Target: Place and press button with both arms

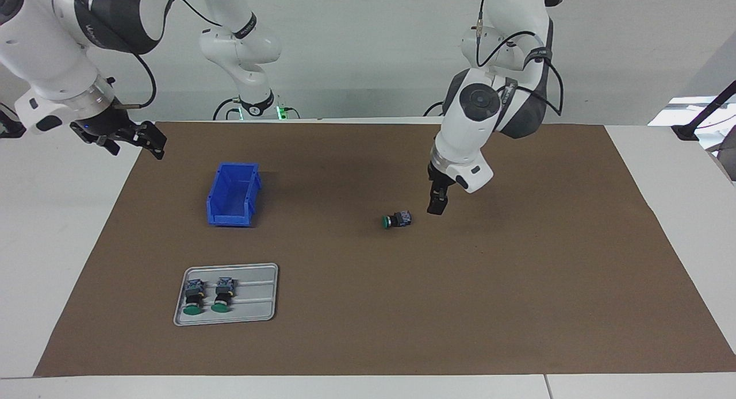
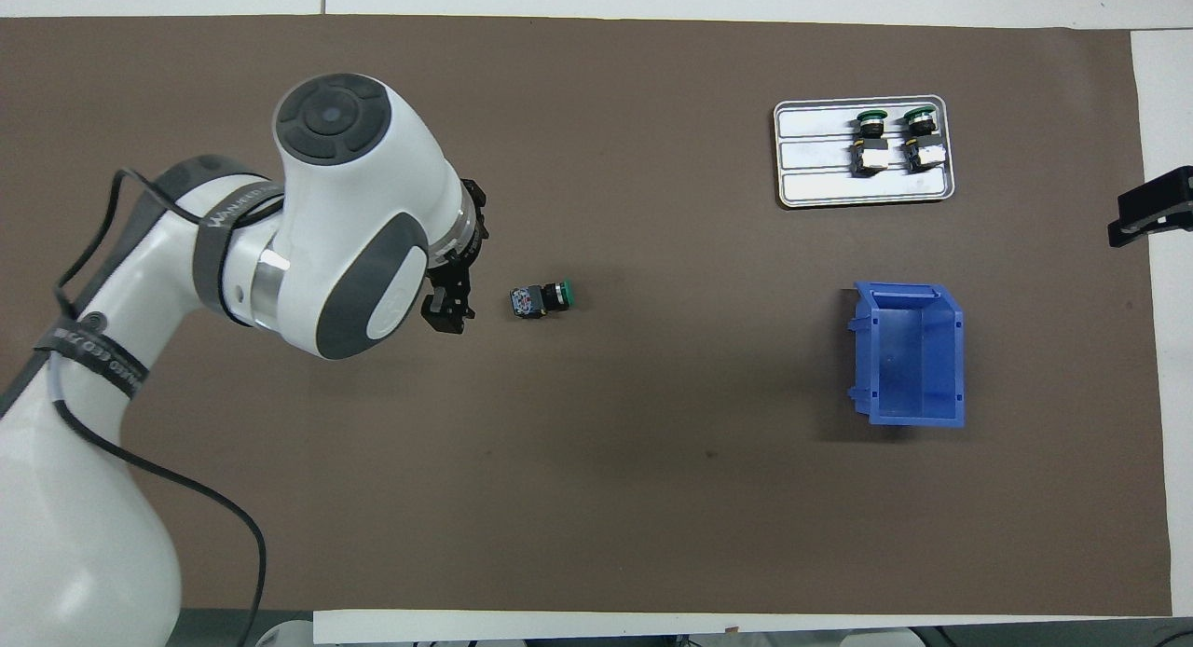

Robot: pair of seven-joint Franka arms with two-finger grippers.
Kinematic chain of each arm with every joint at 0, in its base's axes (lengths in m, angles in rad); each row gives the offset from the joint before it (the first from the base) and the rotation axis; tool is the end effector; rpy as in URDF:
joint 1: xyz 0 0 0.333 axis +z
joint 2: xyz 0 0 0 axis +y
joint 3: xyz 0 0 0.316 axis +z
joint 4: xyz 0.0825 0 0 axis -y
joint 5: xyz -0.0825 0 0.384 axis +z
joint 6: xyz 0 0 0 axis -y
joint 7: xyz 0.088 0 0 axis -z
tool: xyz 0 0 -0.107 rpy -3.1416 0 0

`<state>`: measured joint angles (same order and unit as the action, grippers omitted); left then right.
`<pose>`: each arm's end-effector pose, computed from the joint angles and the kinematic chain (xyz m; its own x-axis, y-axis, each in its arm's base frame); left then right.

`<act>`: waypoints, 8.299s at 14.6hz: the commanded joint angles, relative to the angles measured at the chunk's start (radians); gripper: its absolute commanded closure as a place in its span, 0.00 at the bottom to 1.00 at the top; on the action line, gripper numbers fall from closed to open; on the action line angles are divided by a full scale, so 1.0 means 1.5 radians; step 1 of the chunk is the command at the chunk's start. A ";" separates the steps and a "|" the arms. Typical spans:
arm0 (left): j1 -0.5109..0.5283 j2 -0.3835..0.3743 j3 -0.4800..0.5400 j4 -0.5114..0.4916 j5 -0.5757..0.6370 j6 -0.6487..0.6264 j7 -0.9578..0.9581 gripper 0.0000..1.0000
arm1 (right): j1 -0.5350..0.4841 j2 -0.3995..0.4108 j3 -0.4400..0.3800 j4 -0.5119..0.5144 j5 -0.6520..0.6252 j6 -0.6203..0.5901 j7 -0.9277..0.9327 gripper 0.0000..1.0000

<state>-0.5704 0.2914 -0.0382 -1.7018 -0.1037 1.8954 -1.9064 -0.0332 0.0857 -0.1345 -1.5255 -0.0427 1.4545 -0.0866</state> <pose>0.5146 -0.3655 0.4153 0.2272 0.9716 -0.0667 0.9637 -0.2341 -0.1285 0.5581 -0.0963 0.5889 0.9836 -0.0852 -0.1592 -0.0798 -0.9960 0.0405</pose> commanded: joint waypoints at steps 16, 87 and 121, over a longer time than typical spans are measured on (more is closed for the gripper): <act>-0.068 0.112 0.011 0.002 0.002 0.166 -0.235 0.01 | 0.002 -0.033 -0.018 -0.034 0.011 0.002 -0.031 0.00; 0.223 -0.031 0.013 -0.321 -0.857 0.100 0.668 1.00 | 0.002 -0.033 -0.018 -0.034 0.011 0.002 -0.031 0.00; 0.148 -0.036 0.011 -0.419 -1.107 0.175 0.842 0.58 | 0.002 -0.033 -0.018 -0.034 0.011 0.002 -0.031 0.00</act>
<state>-0.3298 0.2517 -0.0261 -2.3064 -1.7367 2.1332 -0.6668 -0.0290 0.0616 -0.1612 -1.5483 -0.0422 1.4545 -0.1114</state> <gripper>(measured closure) 0.643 0.000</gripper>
